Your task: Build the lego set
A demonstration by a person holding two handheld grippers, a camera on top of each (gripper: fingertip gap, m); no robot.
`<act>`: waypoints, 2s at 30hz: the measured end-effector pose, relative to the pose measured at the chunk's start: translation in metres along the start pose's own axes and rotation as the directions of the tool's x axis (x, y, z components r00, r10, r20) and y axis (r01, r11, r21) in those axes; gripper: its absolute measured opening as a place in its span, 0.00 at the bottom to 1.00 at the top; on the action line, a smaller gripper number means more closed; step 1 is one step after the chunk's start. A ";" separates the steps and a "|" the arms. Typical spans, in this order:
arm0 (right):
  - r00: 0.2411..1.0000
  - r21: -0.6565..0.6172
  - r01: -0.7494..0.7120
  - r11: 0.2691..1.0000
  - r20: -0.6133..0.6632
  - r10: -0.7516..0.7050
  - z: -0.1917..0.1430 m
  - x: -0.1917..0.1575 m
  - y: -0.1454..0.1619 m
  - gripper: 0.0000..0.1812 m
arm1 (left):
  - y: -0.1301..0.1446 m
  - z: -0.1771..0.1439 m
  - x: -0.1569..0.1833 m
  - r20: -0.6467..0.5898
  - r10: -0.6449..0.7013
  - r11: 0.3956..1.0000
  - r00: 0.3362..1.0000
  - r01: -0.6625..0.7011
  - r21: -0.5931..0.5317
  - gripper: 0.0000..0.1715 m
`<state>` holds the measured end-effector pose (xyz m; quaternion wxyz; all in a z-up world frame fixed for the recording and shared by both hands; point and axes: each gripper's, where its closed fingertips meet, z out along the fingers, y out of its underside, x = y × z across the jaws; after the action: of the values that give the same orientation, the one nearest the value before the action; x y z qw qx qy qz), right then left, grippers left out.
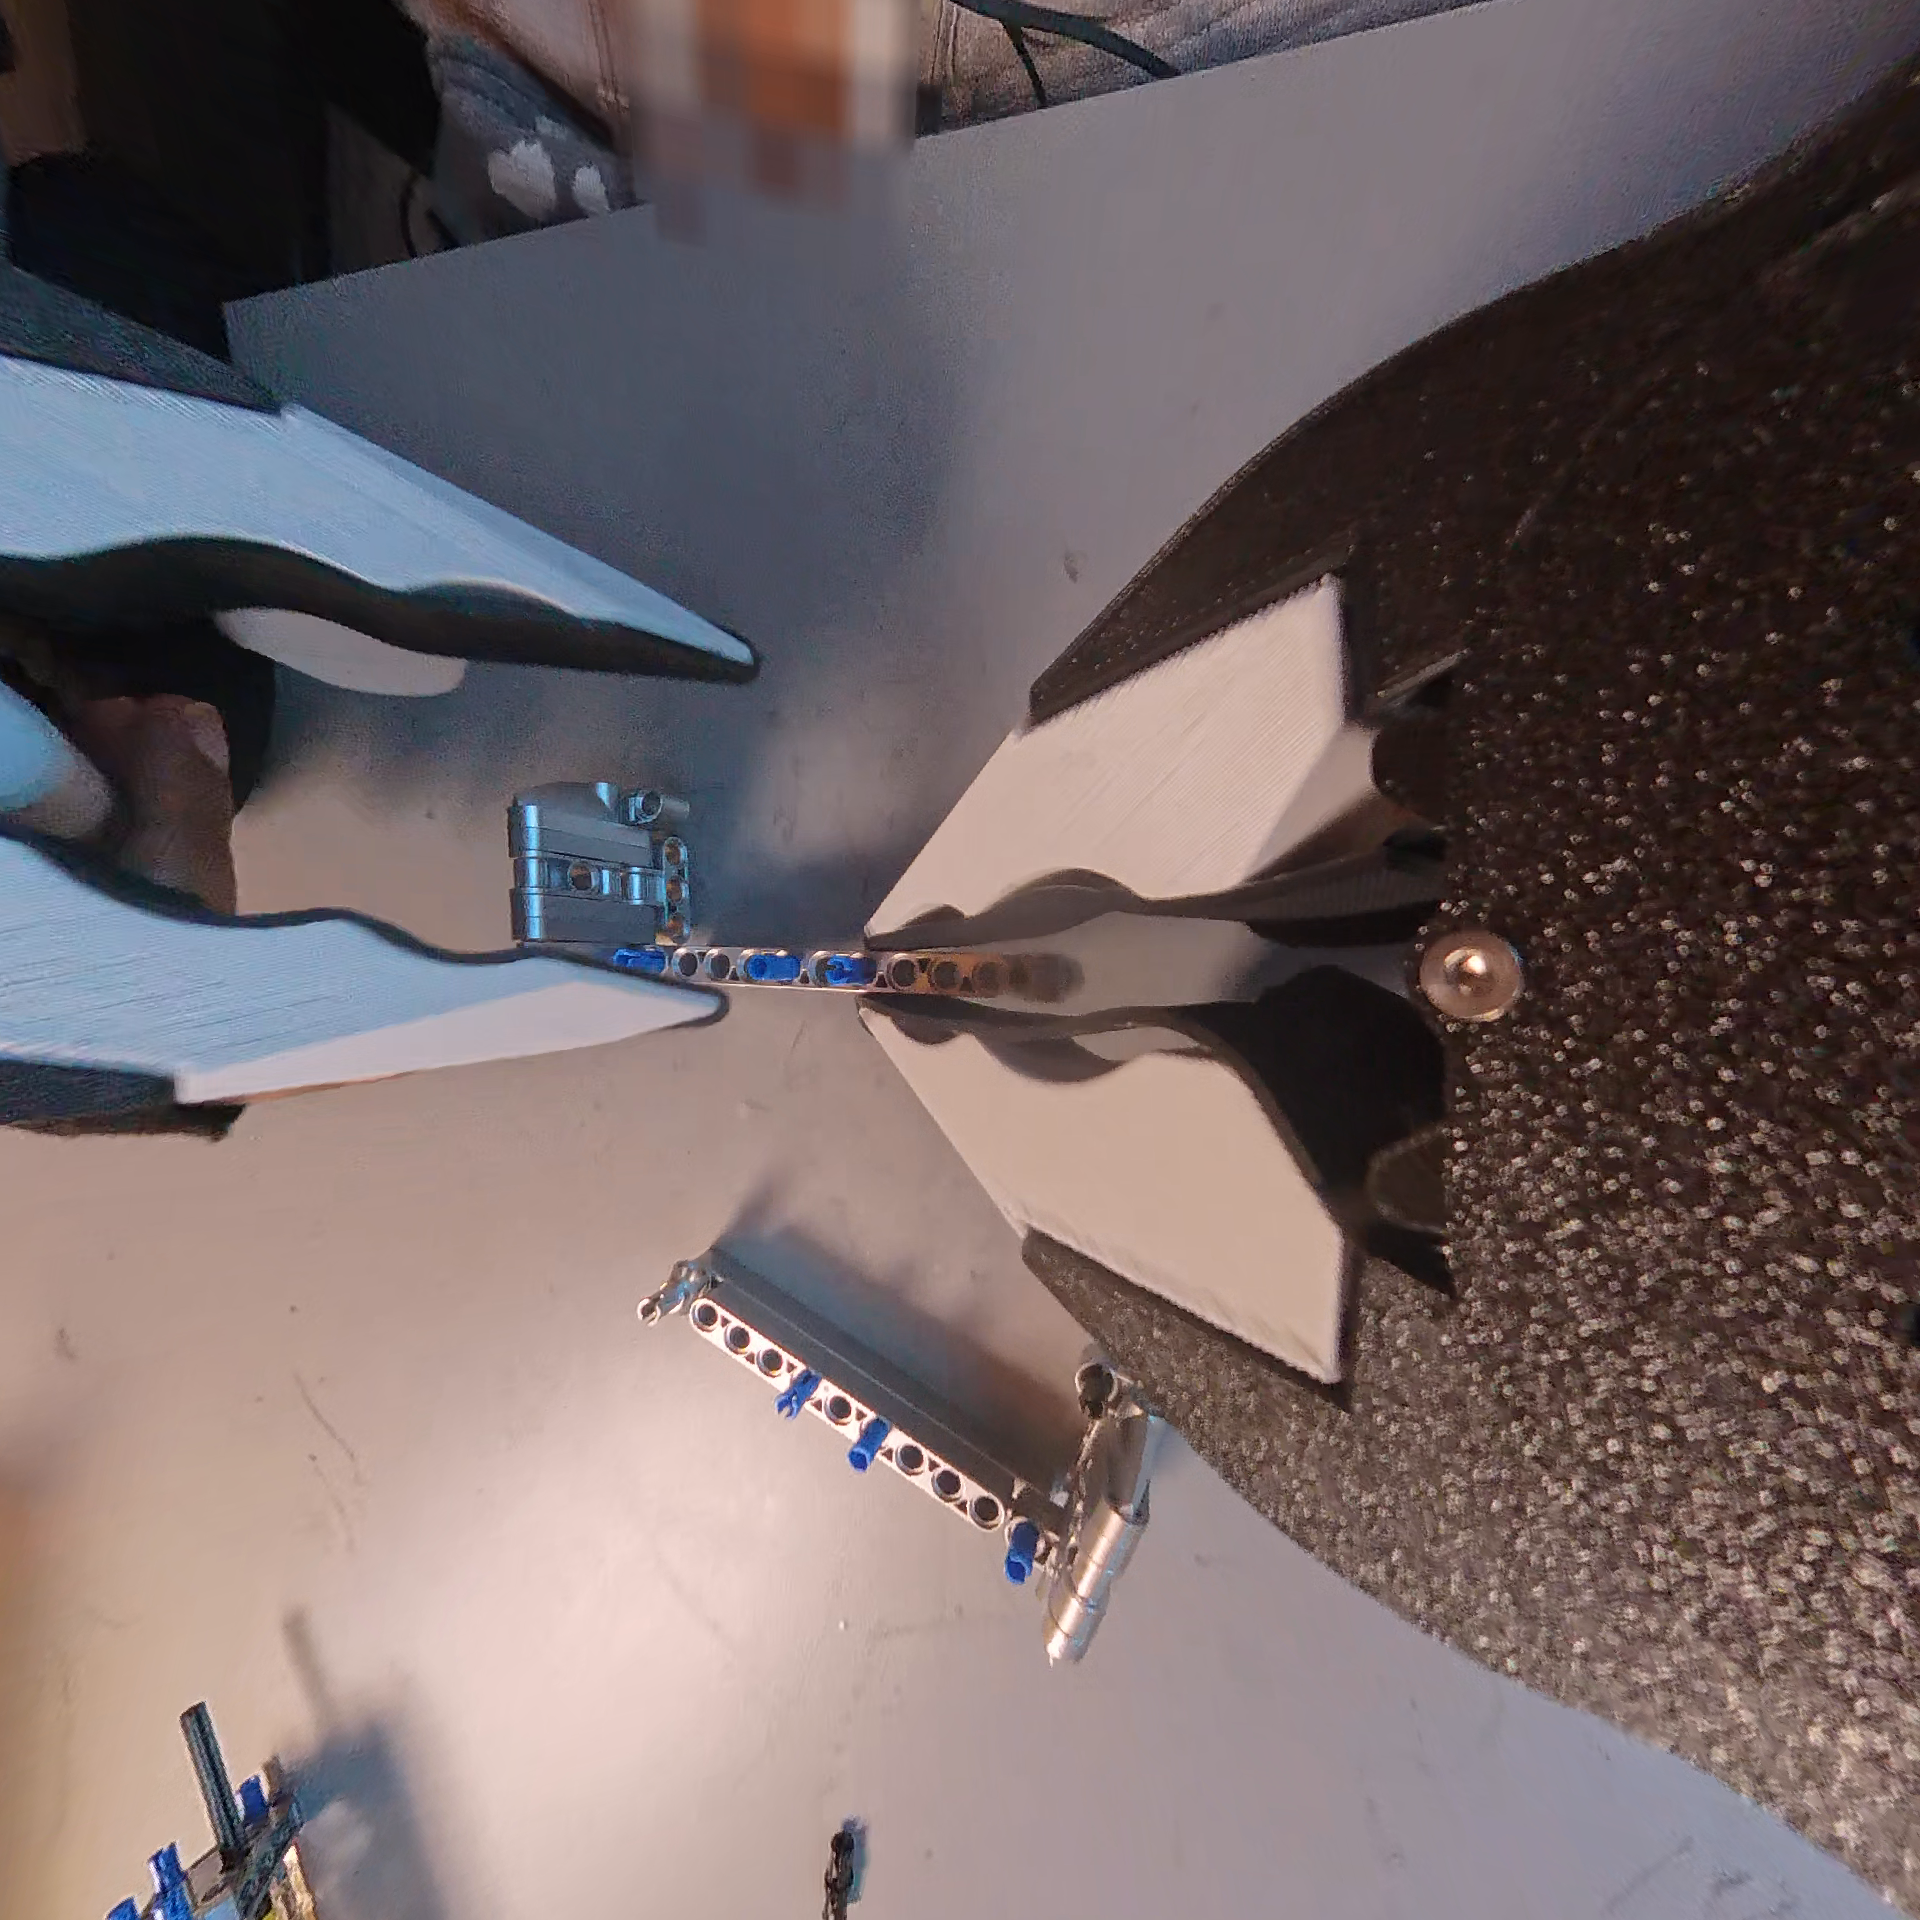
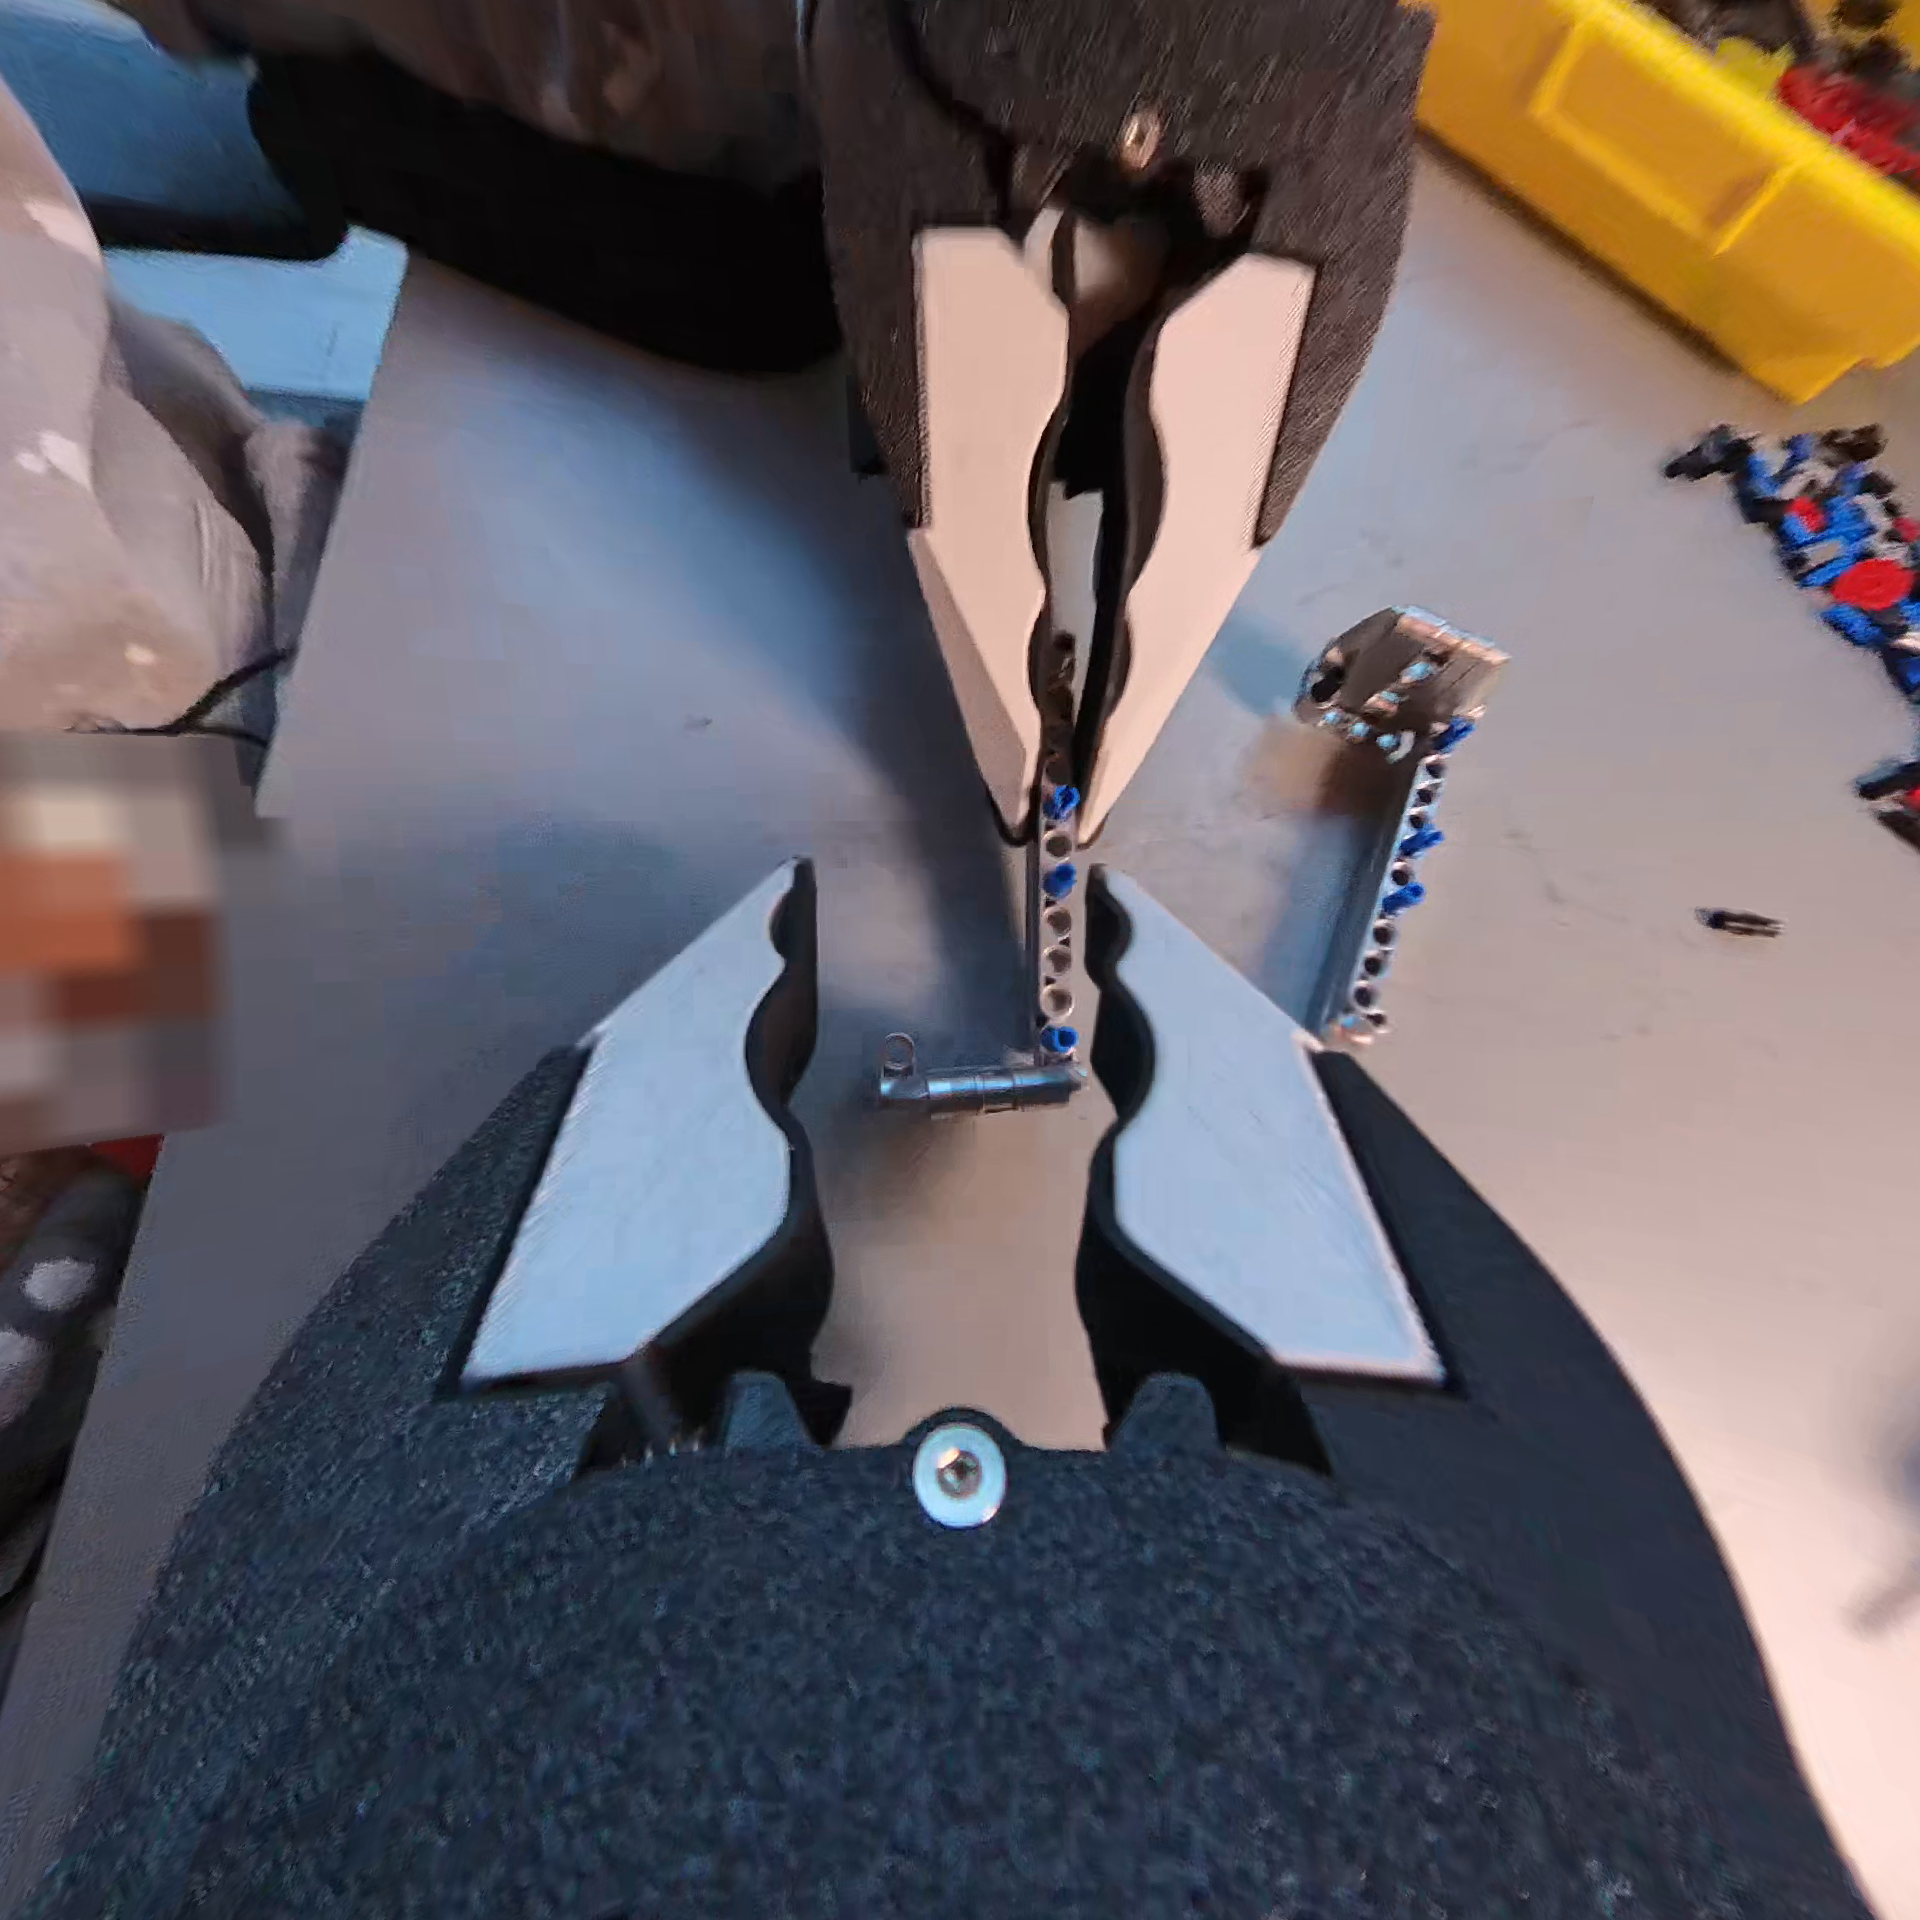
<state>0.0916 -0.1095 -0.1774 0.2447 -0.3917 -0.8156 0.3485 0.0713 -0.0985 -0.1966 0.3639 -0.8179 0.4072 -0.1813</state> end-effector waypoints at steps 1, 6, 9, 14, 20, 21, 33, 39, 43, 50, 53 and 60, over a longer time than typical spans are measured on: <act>1.000 -0.043 0.015 0.999 0.008 -0.014 0.005 0.000 0.008 0.28 | 0.001 -0.001 -0.001 -0.004 -0.010 1.000 1.000 0.010 0.002 0.03; 0.999 -0.063 -0.032 0.998 0.040 0.034 0.008 0.002 0.014 0.29 | 0.009 0.001 -0.005 -0.006 -0.022 1.000 1.000 0.022 -0.019 0.03; 0.994 -0.093 -0.071 0.993 0.082 0.079 0.003 0.002 0.025 0.33 | 0.012 0.004 -0.009 0.016 -0.003 1.000 1.000 0.003 -0.027 0.04; 0.986 -0.078 -0.124 0.989 0.100 0.131 -0.003 0.003 0.031 0.36 | 0.006 -0.003 -0.025 0.091 -0.034 0.999 0.995 0.033 0.020 0.05; 0.996 -0.133 -0.093 0.987 -0.001 0.093 0.002 0.017 0.041 0.23 | -0.013 -0.020 -0.036 0.140 -0.057 0.989 0.988 0.037 0.145 0.05; 0.995 -0.132 -0.101 0.986 -0.012 0.101 0.001 0.020 0.042 0.23 | -0.018 -0.025 -0.037 0.146 -0.064 0.983 0.987 0.037 0.178 0.05; 0.986 -0.116 -0.169 0.979 -0.018 0.168 -0.014 0.026 0.052 0.23 | -0.050 -0.094 -0.089 0.288 -0.302 0.811 0.909 0.086 0.579 0.20; 0.992 -0.125 -0.123 0.985 0.020 0.126 -0.013 0.016 0.051 0.22 | -0.043 -0.098 -0.099 0.269 -0.382 0.782 0.884 0.155 0.603 0.22; 0.993 -0.068 -0.114 0.991 0.010 0.115 -0.014 0.019 0.044 0.28 | -0.040 -0.095 -0.102 0.280 -0.397 0.783 0.874 0.163 0.600 0.27; 0.954 0.317 -0.203 0.926 -0.149 0.260 -0.045 0.070 -0.005 0.35 | -0.038 -0.096 -0.107 0.292 -0.421 0.776 0.859 0.174 0.606 0.33; 0.925 0.441 -0.206 0.874 -0.203 0.320 -0.059 0.092 -0.017 0.34 | -0.040 -0.097 -0.106 0.300 -0.415 0.777 0.859 0.163 0.608 0.33; 0.853 0.557 -0.182 0.810 -0.321 0.412 -0.072 0.149 -0.033 0.32 | -0.042 -0.094 -0.102 0.311 -0.397 0.788 0.864 0.147 0.598 0.33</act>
<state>0.0389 0.0230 -0.0878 0.4520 -0.5055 -0.5473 0.4906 -0.0233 -0.0420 -0.1023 0.6333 -0.7465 0.1232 -0.1625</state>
